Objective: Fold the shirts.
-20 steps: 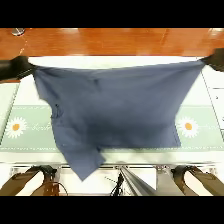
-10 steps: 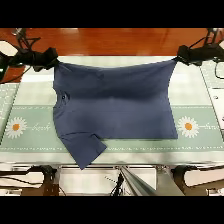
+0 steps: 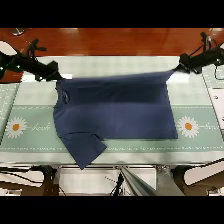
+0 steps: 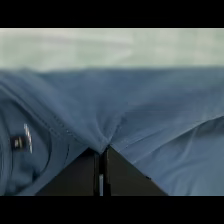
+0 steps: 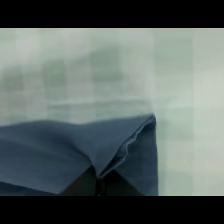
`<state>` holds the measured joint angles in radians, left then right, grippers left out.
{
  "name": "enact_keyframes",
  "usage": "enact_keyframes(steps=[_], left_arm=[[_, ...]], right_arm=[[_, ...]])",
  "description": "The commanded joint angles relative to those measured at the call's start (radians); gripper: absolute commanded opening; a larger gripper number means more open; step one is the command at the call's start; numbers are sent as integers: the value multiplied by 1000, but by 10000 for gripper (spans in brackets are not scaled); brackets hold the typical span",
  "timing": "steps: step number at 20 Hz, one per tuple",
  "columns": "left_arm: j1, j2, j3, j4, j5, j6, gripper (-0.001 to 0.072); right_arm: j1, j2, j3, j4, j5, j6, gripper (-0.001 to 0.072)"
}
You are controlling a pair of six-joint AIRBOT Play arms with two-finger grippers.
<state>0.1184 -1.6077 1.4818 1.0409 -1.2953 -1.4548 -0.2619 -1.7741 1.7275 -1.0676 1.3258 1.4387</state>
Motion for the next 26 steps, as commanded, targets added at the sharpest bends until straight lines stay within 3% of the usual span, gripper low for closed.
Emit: enact_keyframes(steps=[1, 7, 8, 9, 10, 11, 15, 19, 22, 26], left_arm=[[5, -2, -113, 33, -127, 57, 23], [8, -3, -270, 32, -116, 124, 24], [11, -3, -262, 32, -119, 121, 42], [15, -3, -245, 34, -135, 96, 254], [21, 0, -222, 34, -167, 97, 677], [32, 9, -198, 37, -201, 97, 707], [104, 171, -288, 53, -185, 101, 707], [224, 410, -672, 89, -51, 112, 706], [334, 572, -956, -16, 38, 139, 705], [392, 684, -1142, -158, 65, 187, 704]], right_arm=[[-16, -5, -102, -55, 143, -42, 31], [-15, -5, -227, -32, 103, -51, 43], [-16, -5, -227, -12, 109, -38, 225], [-16, -3, -227, 2, 131, -34, 600], [-16, 3, -227, 0, 158, -37, 627], [-18, 20, -227, -15, 170, -37, 628], [-57, 197, -298, -49, 97, -34, 627], [-90, 505, -666, 16, -100, -84, 627], [-90, 715, -953, 181, -220, -136, 627], [-90, 784, -1081, 248, -215, -175, 627]])
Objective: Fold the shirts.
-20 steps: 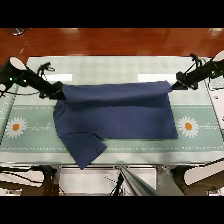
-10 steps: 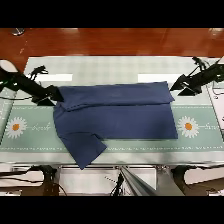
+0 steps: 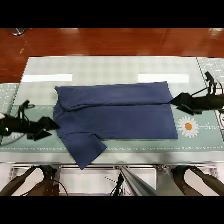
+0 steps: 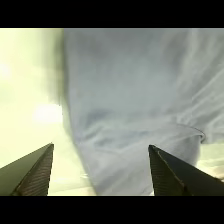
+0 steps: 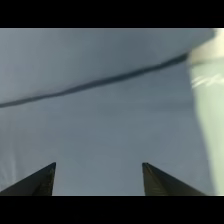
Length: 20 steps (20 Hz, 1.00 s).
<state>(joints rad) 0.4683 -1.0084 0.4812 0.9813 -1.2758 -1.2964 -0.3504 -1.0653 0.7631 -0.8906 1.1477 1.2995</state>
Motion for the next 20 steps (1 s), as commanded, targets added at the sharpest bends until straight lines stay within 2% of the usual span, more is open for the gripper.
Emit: enact_keyframes(steps=[1, 3, 7, 10, 13, 15, 20], left_arm=[[19, 86, -135, -136, 45, 29, 704], [-28, 83, -135, -177, 62, 28, 704], [-68, 83, -135, -132, 72, 9, 704], [-46, 83, -124, -118, 59, 13, 704], [21, 83, -112, -38, 28, 12, 704], [23, 82, -126, -48, 27, 10, 703], [-150, 46, -169, -148, 117, 10, 703]], right_arm=[[-2, 75, -117, 71, -31, -38, 627], [-2, 76, -117, 87, -32, -37, 627], [-2, 76, -117, 98, -30, -37, 627], [-2, 76, -117, 97, -29, -37, 627], [-2, 76, -117, 97, -29, -37, 627], [-2, 76, -117, 97, -32, -37, 627], [-2, 76, -117, 97, -37, -19, 627]])
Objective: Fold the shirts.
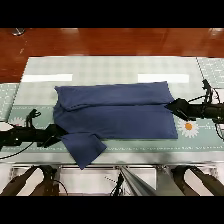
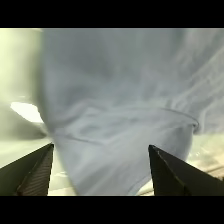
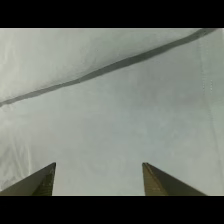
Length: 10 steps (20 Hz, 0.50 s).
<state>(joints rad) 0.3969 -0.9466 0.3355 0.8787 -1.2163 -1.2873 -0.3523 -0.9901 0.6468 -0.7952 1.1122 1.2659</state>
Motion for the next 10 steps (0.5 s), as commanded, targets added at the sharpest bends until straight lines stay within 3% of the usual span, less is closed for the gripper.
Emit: enact_keyframes(steps=[1, 4, 5, 6, 7, 10], left_arm=[[-115, -18, -36, -53, 92, 0, 703], [-177, -19, -64, -64, 124, 1, 698], [-179, -19, -68, -63, 116, 5, 613], [-179, -18, -68, -64, 103, 18, 242], [-179, -18, -68, -71, 90, 21, 24], [-179, -12, -66, -129, 71, 63, 23]], right_arm=[[0, 1, 0, 0, -1, 18, 627], [-80, 1, 2, -23, -8, 40, 627], [-143, 1, 3, -27, -9, 43, 627], [-225, 1, 3, -55, -5, 56, 627], [-299, 1, 2, -113, 19, 79, 627], [-390, 1, -57, -327, 124, 186, 626]])
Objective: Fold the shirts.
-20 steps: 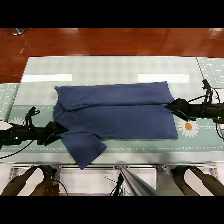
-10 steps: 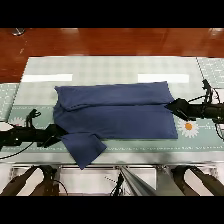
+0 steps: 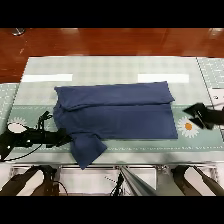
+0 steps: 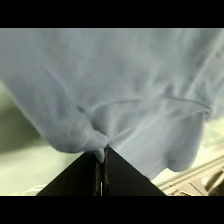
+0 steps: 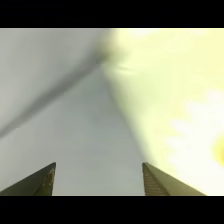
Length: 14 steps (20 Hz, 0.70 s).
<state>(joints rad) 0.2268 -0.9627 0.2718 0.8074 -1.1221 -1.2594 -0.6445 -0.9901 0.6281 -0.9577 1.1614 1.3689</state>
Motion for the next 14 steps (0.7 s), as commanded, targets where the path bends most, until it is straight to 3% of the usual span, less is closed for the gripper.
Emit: enact_keyframes(steps=[1, 12, 14], left_arm=[[-9, 4, -3, -82, -23, 41, 23], [-9, 3, -3, -109, -8, 44, 24], [-9, 3, -3, -109, -8, 44, 23]], right_arm=[[-91, 1, -69, -175, 82, 105, 626], [123, -39, -113, -328, 177, 122, 627], [130, -73, -113, -270, 174, 108, 627]])
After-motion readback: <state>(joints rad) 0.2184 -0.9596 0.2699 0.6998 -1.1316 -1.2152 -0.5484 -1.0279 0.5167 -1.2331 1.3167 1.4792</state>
